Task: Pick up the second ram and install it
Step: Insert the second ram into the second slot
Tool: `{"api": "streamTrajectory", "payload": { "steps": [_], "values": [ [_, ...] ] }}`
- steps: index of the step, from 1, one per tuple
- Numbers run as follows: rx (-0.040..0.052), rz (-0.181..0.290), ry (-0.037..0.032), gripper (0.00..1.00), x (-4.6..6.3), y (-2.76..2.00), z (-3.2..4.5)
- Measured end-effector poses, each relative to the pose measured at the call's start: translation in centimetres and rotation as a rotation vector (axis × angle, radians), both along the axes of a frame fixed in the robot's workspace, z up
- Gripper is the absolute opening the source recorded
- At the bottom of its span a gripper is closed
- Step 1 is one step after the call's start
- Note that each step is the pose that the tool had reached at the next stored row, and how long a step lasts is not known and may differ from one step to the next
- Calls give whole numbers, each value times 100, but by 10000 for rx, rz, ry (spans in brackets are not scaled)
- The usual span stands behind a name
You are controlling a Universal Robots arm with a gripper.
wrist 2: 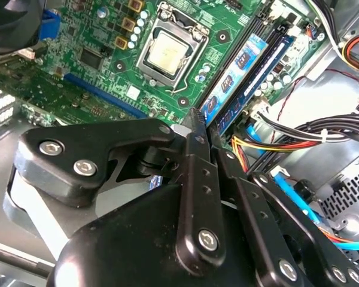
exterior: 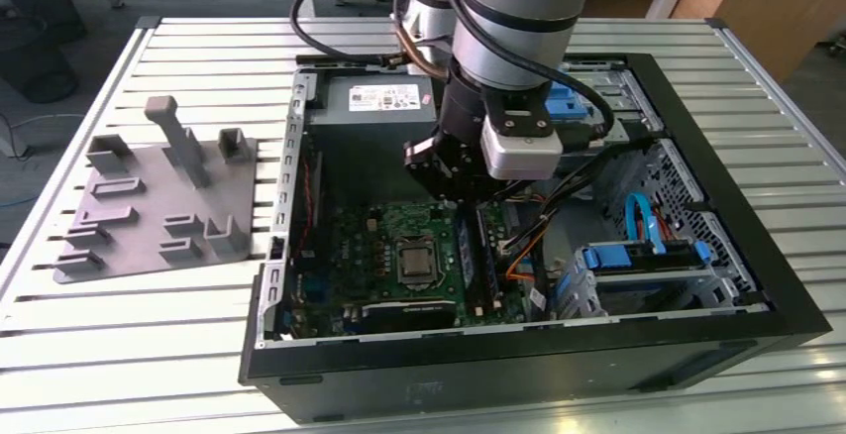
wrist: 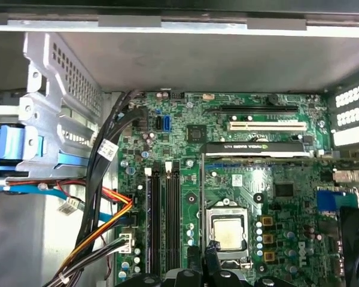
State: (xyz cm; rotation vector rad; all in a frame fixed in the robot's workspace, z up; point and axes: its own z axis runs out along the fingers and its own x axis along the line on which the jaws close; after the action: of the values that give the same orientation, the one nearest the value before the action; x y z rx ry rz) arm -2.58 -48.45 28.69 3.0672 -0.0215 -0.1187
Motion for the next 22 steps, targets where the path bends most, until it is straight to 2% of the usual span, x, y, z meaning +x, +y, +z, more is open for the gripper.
{"api": "streamTrajectory", "payload": {
  "steps": [22],
  "values": [
    [2,1268,0,14,0,0,-11]
  ]
}}
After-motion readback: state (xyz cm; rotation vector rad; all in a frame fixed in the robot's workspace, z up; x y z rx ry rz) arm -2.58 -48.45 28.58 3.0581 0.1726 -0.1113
